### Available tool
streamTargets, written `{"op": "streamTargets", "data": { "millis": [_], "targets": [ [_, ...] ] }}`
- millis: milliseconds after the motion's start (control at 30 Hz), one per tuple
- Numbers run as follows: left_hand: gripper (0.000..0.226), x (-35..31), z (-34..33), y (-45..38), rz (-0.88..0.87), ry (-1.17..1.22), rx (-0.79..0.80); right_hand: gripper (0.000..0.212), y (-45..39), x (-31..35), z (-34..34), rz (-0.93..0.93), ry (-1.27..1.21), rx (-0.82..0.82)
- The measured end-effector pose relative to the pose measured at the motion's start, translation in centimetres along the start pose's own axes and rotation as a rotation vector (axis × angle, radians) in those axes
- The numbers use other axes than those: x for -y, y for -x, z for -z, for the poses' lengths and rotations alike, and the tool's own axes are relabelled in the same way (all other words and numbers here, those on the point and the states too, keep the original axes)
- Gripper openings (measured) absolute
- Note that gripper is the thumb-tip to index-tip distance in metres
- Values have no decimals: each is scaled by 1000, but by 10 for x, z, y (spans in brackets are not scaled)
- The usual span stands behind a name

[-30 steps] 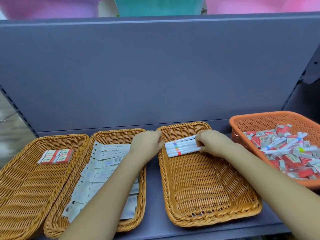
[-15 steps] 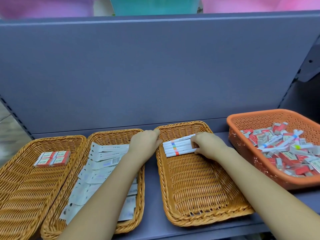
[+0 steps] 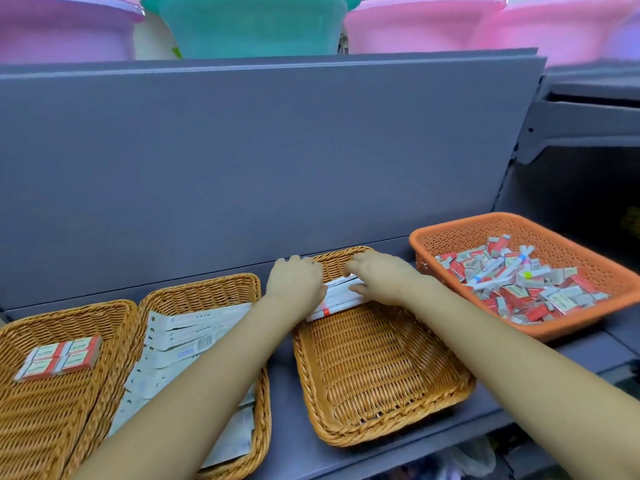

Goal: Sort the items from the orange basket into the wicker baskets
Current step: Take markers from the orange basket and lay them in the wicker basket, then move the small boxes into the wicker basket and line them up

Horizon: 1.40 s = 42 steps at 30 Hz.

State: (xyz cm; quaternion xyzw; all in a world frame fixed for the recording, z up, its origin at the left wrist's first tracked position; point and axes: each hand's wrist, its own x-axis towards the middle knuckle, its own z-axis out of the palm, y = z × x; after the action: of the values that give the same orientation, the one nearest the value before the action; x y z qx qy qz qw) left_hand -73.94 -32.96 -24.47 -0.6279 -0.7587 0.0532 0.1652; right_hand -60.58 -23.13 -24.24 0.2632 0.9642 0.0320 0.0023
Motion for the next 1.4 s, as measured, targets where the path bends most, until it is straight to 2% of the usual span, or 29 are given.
{"op": "streamTargets", "data": {
  "millis": [300, 533, 800, 1133, 1400],
  "targets": [
    [41, -66, 36, -46, -121, 85, -101, 39, 47, -62, 34, -184, 60, -110],
    [42, -141, 61, -82, -161, 115, -162, 40, 93, -133, 33, -313, 25, -79],
    [37, -206, 58, -116, -132, 115, -57, 40, 110, -200, 11, -296, 10, 24],
    [30, -208, 38, -129, -21, 148, 205, 40, 82, -215, -12, -135, -31, 148],
    [33, -210, 39, -128, 7, 139, 251, 23, 70, -225, -22, -70, -68, 89]
  ]
}}
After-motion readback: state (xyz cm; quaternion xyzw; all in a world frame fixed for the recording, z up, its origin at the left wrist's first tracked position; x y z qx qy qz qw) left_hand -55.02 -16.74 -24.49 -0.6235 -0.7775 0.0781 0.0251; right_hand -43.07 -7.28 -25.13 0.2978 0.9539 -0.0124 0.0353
